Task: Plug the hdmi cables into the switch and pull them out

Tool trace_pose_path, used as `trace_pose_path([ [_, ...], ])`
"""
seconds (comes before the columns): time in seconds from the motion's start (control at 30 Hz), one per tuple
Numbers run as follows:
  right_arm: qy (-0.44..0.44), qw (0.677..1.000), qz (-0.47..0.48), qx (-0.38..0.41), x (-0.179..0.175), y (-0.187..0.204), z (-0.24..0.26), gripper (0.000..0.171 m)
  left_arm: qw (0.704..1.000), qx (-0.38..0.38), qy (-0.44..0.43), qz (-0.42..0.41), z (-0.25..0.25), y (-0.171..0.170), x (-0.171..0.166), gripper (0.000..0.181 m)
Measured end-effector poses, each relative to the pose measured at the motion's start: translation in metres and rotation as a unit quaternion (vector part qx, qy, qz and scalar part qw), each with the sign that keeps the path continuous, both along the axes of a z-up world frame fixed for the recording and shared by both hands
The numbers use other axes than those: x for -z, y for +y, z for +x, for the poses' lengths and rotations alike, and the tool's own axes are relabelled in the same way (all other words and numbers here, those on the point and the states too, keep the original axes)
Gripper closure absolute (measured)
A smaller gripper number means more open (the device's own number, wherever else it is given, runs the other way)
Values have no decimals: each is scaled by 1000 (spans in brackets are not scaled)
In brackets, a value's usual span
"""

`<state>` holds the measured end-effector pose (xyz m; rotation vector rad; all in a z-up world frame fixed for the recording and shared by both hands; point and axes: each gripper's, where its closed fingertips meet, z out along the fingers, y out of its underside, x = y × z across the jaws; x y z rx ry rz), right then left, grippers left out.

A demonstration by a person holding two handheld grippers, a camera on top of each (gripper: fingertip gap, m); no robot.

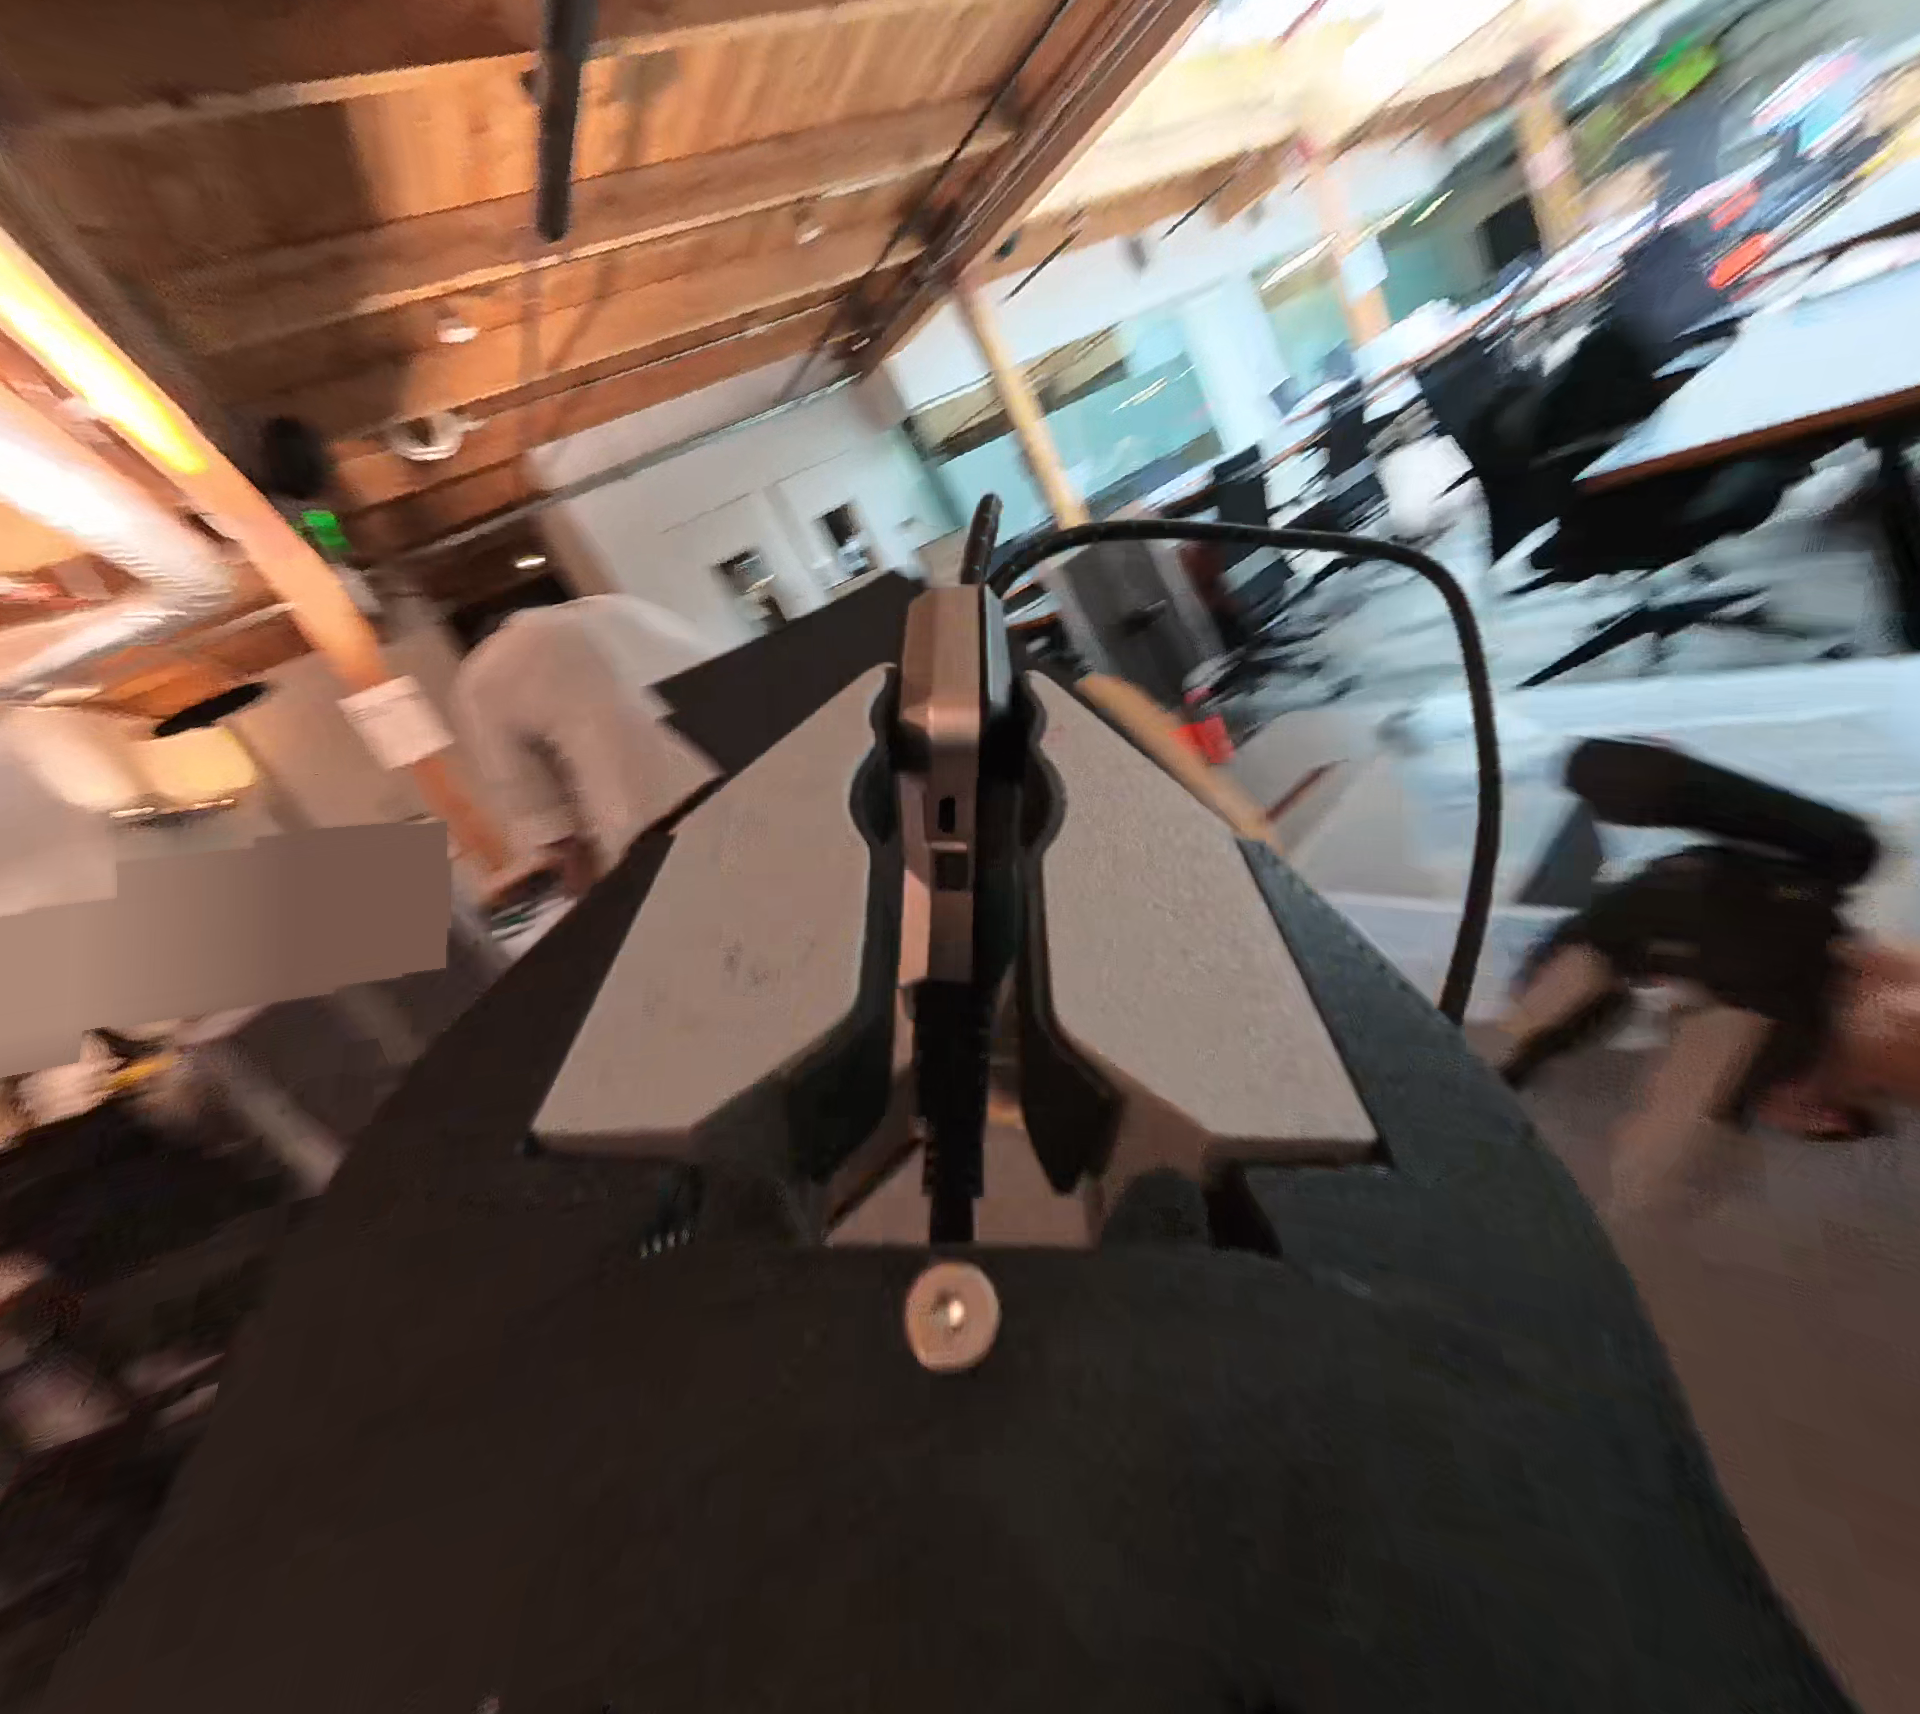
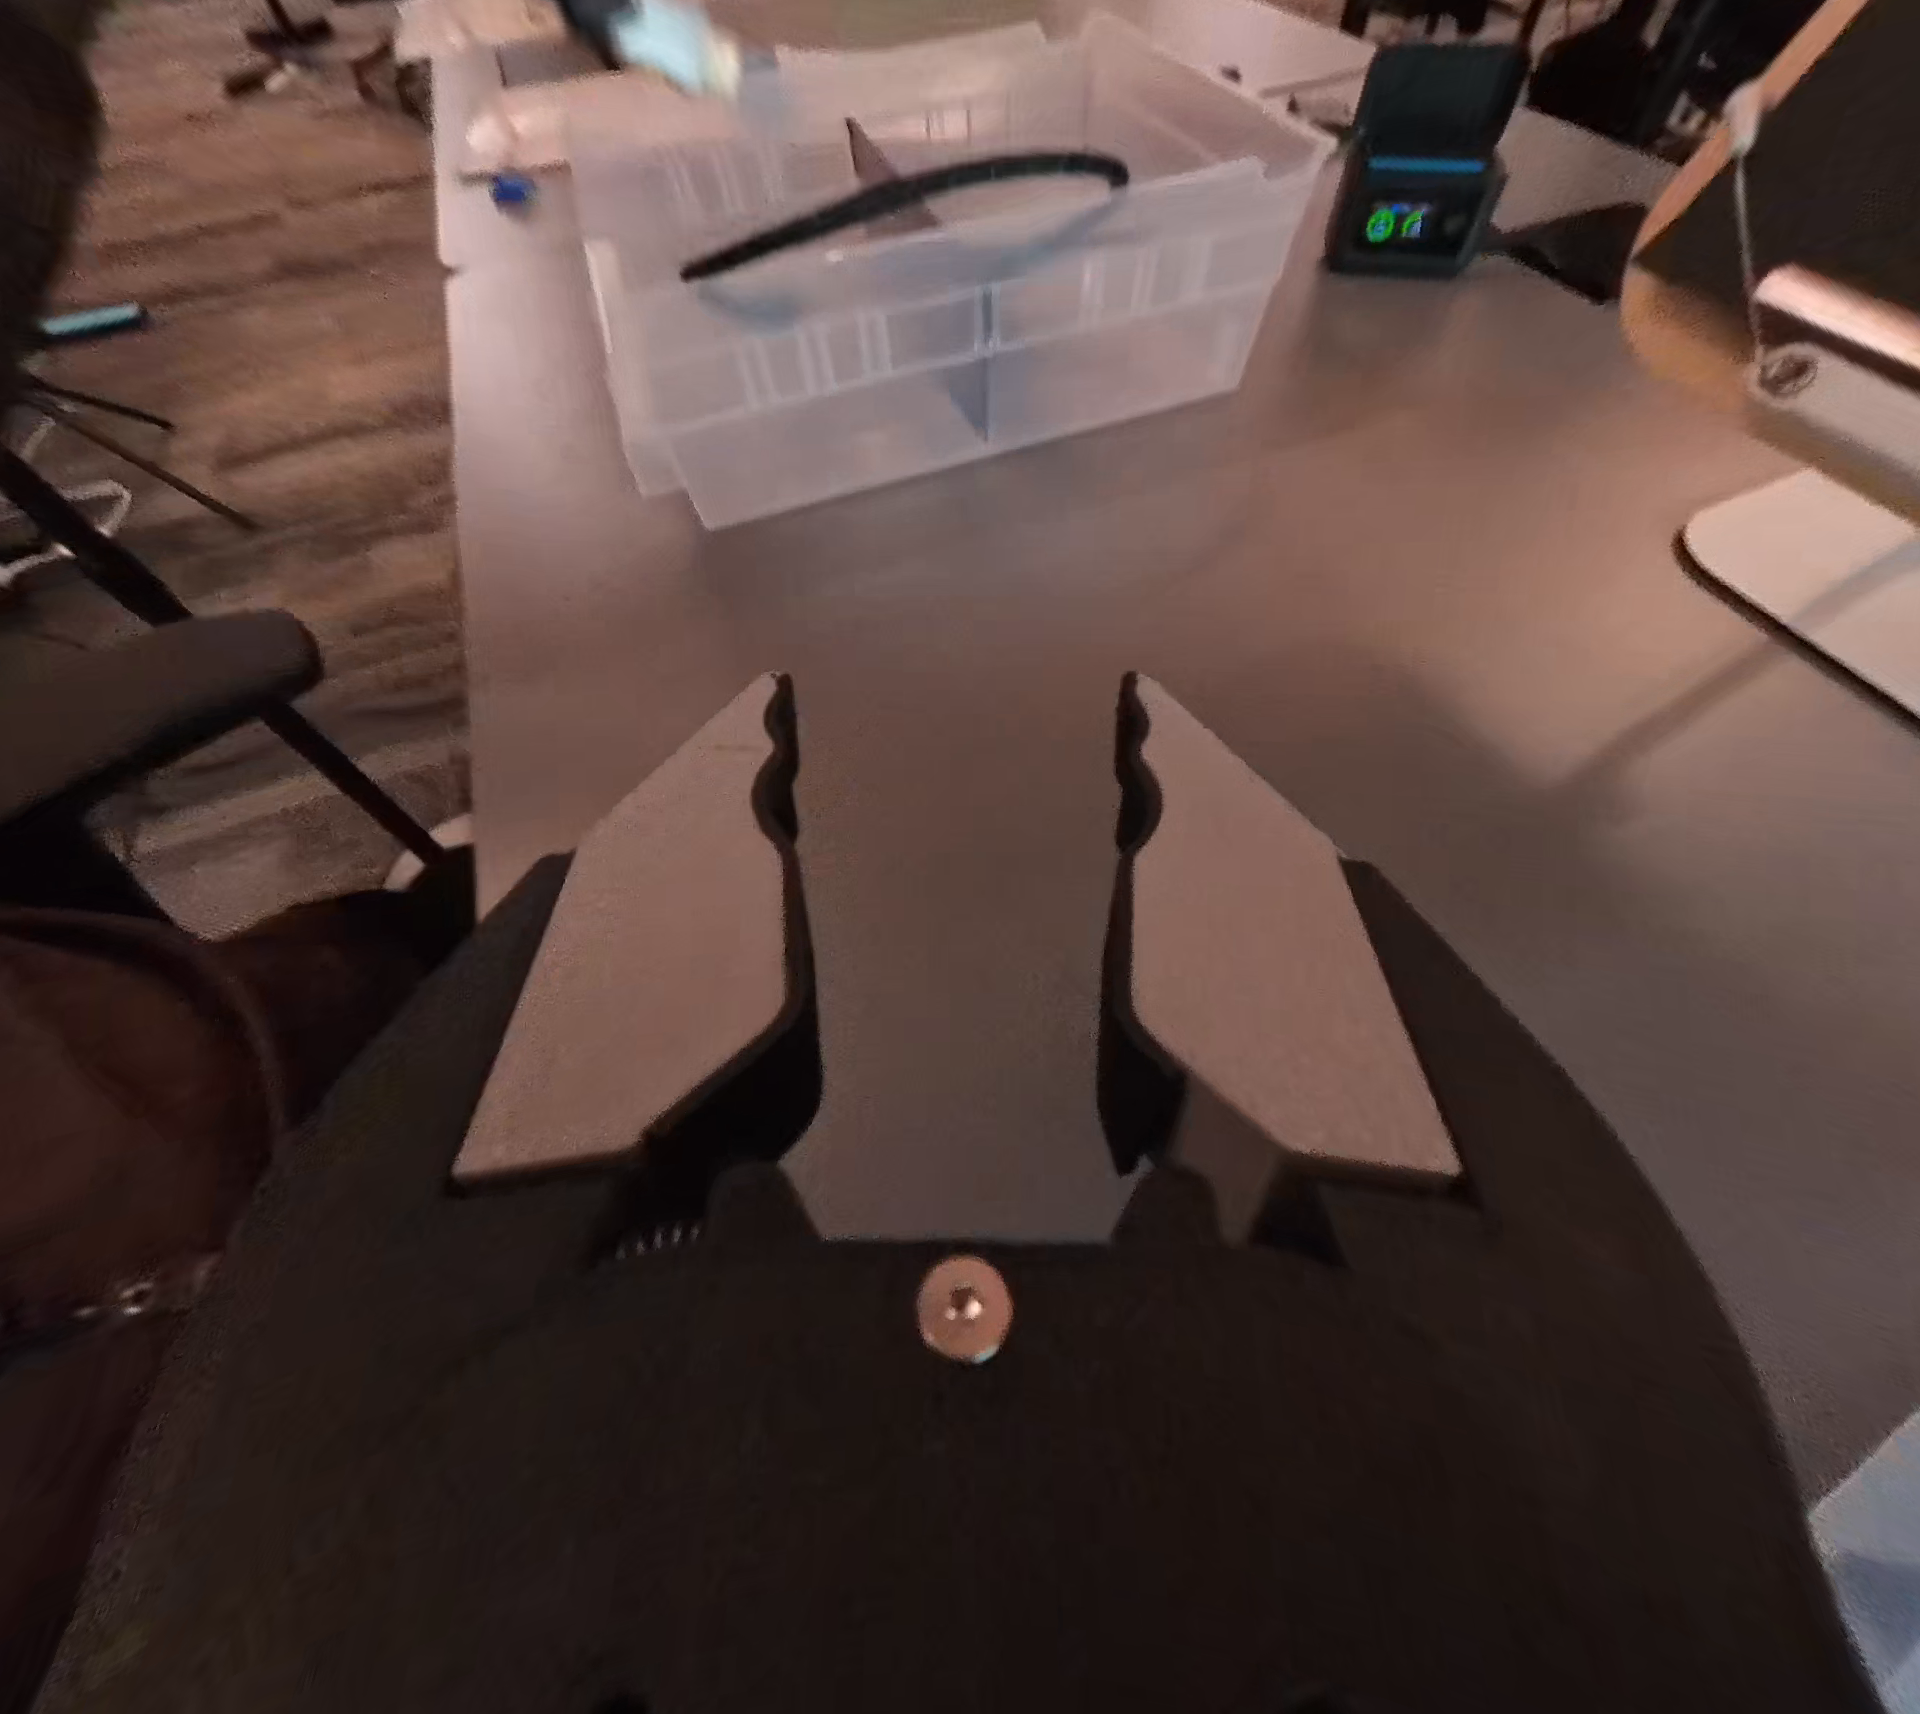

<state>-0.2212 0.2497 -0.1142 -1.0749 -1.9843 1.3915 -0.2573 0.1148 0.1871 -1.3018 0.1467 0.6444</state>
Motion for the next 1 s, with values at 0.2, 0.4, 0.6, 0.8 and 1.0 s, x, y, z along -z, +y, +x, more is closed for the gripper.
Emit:
trace_pose_path([
  [0.2, 77, 992, -96, 5, -104, 9, 21, 91, 973, 183, -105, 95, 58, 40, 42, 164],
  [0.4, 165, 979, -120, -18, -152, 21, 33, 101, 938, 278, -176, 111, 79, 82, 87, 163],
  [0.6, 156, 980, -89, -85, -123, 11, 28, 150, 923, 289, -250, 53, 67, 115, 145, 164],
  [0.8, 138, 983, -79, -95, -112, 13, 22, 161, 926, 261, -254, -101, 57, 120, 198, 163],
  [1.0, 89, 988, -9, -123, -78, -17, 16, 160, 943, 181, -176, -218, 58, 129, 252, 162],
])
